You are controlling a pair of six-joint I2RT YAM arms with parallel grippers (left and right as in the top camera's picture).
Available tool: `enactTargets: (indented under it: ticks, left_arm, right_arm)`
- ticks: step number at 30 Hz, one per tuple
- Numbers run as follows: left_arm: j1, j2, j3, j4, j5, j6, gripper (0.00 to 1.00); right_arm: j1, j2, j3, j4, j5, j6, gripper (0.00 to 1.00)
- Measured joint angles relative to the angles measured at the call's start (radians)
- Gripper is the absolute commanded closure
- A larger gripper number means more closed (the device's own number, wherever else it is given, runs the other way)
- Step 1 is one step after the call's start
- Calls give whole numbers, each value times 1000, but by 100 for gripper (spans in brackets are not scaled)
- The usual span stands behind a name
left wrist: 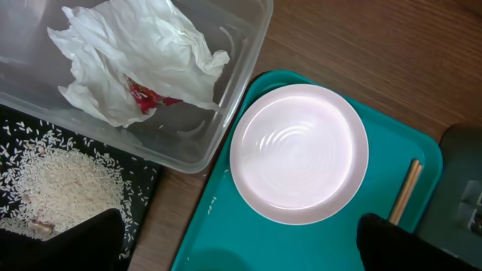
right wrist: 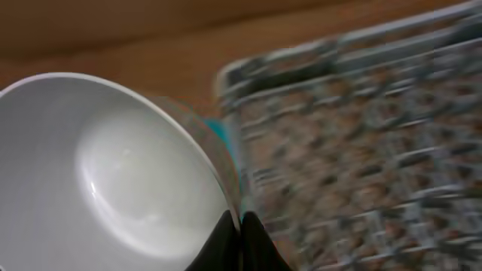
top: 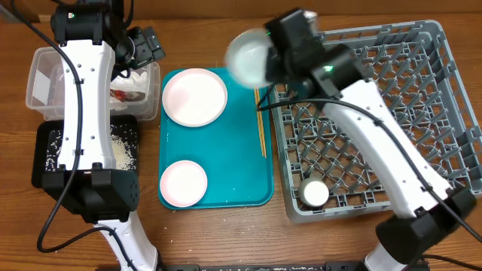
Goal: Sort waste into correct bins and load items into the dishwasher
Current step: 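Grasp the empty bowl with the right gripper and lift it, then place the bowl upside down in the back of the dish rack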
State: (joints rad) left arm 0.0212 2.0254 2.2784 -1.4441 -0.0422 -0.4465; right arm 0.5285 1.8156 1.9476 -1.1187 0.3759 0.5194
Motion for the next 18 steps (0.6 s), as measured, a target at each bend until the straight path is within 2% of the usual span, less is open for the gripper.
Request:
enactTargets:
  ticks: [5, 7, 9, 12, 18]
  left_arm:
    - [0, 0, 0, 0, 0, 0, 0]
    - [0, 0, 0, 0, 0, 0, 0]
    - [0, 0, 0, 0, 0, 0, 0]
    - [0, 0, 0, 0, 0, 0, 0]
    - [0, 0, 0, 0, 0, 0, 0]
  right_arm:
    - [-29, 79, -8, 0, 412, 15, 96]
    - [-29, 142, -11, 3, 611, -12, 96]
    - [-29, 177, -12, 34, 718, -57, 96]
    - [-29, 251, -13, 95, 818, -181, 96]
    - [-27, 358, -16, 112, 855, -330, 96]
